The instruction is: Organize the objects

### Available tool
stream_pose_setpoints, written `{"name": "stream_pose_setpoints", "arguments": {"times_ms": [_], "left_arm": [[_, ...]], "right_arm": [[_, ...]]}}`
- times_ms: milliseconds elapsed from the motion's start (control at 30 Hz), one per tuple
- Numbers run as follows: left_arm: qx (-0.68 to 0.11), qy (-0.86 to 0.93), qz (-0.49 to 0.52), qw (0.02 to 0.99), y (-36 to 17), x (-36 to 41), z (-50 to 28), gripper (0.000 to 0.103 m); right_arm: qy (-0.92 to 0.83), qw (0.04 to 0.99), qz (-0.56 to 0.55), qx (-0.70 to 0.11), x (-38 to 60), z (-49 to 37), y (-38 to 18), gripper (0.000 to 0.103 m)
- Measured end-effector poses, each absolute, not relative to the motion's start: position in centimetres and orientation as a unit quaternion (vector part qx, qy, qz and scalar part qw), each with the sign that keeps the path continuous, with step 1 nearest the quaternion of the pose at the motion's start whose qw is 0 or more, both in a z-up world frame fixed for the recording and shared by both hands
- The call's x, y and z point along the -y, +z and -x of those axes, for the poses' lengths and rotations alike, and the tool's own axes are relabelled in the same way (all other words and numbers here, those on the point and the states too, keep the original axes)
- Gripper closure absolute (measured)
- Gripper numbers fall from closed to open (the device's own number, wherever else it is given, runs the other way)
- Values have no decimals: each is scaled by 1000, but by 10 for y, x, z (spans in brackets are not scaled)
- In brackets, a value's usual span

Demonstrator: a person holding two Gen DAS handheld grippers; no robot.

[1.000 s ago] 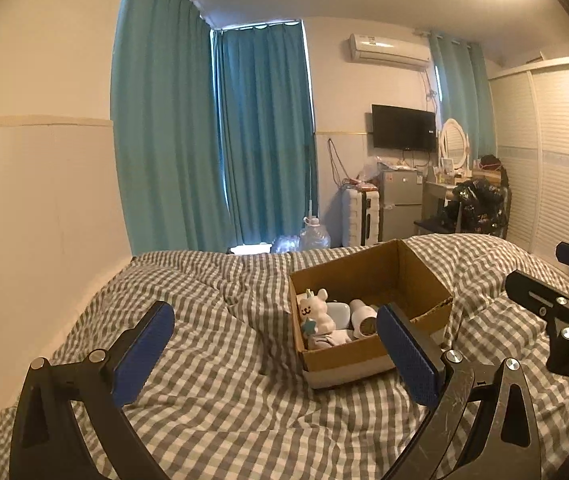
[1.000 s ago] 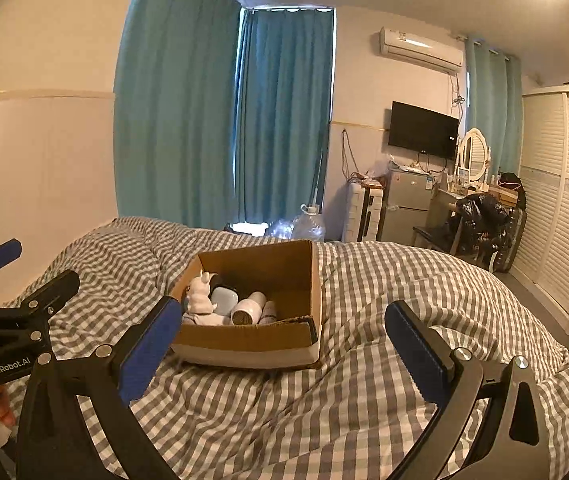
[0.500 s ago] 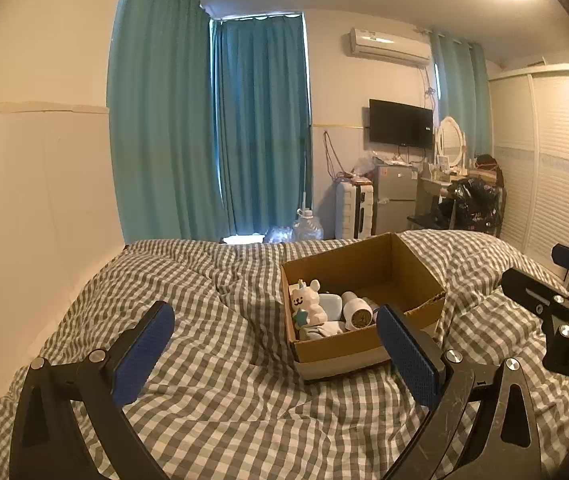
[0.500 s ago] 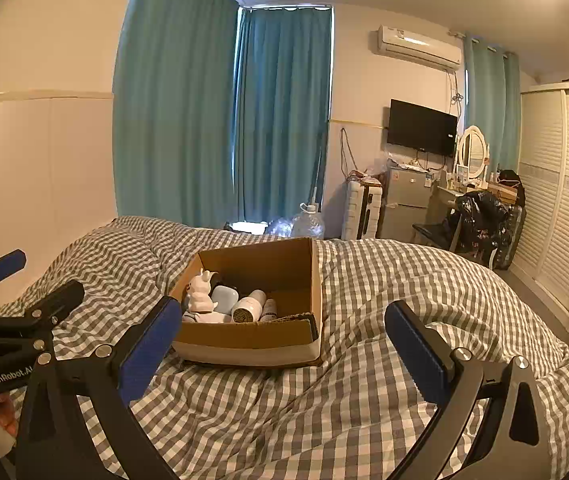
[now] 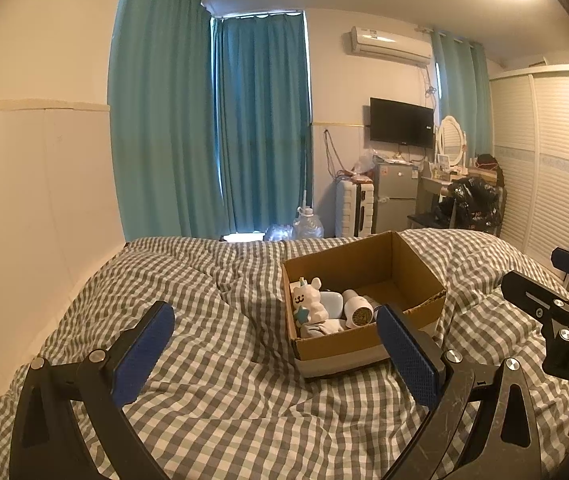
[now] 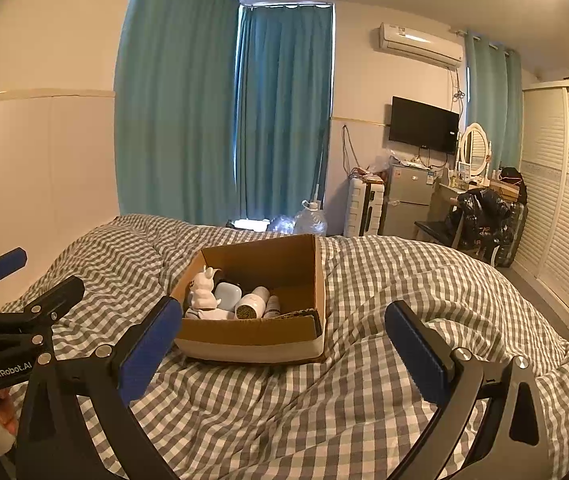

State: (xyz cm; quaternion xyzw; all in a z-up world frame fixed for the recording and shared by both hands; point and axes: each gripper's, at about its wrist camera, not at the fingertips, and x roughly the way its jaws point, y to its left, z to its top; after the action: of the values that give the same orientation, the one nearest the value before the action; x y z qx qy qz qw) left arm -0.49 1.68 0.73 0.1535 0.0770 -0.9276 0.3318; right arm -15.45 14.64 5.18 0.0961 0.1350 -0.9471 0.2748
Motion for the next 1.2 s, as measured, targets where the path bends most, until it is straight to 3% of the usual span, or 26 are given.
{"name": "stream_pose_setpoints", "arguments": {"times_ms": [1200], "left_arm": [[-58,-928,-150,335,8,-22,0,0]], "right_arm": [[-947,268,-92,-149,-144,150,50,1]]}}
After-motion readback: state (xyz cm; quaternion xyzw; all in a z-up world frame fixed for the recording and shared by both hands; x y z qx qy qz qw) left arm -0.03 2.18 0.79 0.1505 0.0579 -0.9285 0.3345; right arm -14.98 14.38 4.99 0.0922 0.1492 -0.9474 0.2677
